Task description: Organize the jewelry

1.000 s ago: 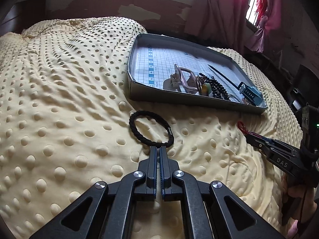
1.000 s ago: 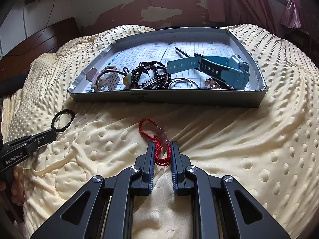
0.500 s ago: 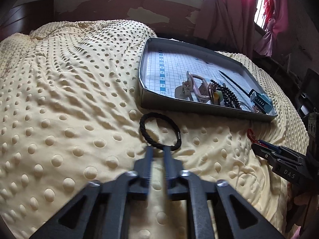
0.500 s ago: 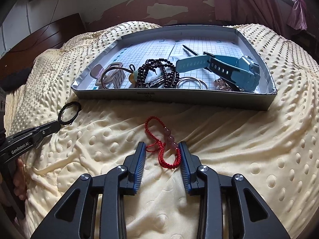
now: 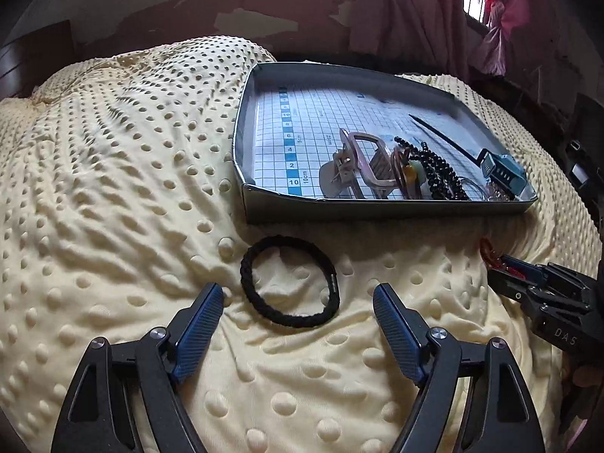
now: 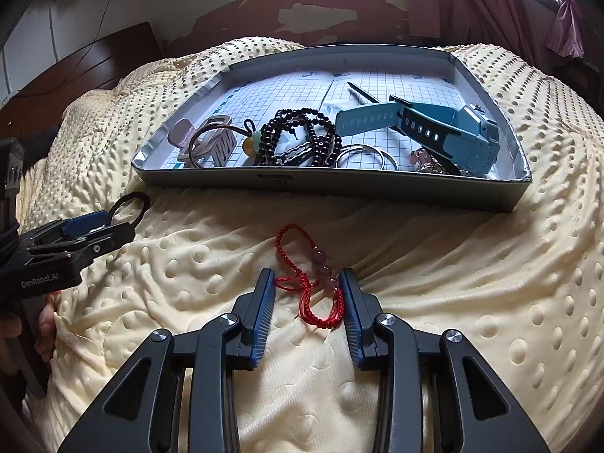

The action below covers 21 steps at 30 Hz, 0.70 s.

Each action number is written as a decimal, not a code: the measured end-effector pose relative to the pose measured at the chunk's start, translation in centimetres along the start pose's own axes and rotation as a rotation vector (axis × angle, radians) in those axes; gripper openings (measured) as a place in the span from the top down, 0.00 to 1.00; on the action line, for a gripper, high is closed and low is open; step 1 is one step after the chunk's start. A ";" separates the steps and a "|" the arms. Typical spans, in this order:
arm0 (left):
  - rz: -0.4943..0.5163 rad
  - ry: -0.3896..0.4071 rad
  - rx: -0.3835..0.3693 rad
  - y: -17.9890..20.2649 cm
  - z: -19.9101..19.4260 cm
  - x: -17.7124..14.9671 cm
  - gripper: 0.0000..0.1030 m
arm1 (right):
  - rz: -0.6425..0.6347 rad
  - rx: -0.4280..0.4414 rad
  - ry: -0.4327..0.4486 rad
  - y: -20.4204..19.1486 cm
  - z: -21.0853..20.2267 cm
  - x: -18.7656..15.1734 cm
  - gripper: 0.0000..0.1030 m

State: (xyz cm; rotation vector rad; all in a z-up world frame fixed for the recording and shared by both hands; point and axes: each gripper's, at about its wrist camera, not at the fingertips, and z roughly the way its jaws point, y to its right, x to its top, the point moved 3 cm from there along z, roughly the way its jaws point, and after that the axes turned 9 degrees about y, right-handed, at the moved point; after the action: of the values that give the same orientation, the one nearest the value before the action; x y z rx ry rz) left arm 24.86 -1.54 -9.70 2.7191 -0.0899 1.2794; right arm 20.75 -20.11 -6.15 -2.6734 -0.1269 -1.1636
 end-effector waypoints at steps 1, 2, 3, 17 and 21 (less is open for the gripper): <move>0.005 0.000 -0.002 0.1 0.1 0.0 0.23 | -0.001 0.002 -0.001 -0.1 0.1 0.0 0.70; 0.011 0.002 -0.001 0.1 0.2 0.1 0.30 | -0.003 0.003 0.000 -0.1 0.1 0.0 0.70; 0.015 0.002 0.000 0.2 0.3 0.1 0.37 | -0.006 0.004 0.001 -0.2 0.1 0.1 0.70; 0.053 -0.002 -0.070 1.2 0.7 -0.7 0.93 | -0.047 0.058 0.005 -1.4 -0.3 -0.2 0.90; 0.045 -0.001 -0.089 1.5 0.1 -0.8 0.94 | -0.022 0.093 0.004 -1.3 -0.4 -0.4 0.90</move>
State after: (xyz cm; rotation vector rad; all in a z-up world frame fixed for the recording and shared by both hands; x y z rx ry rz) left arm 24.27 -3.02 -10.26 2.6572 -0.2049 1.2538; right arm 20.01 -18.92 -5.97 -2.5954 -0.2046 -1.1406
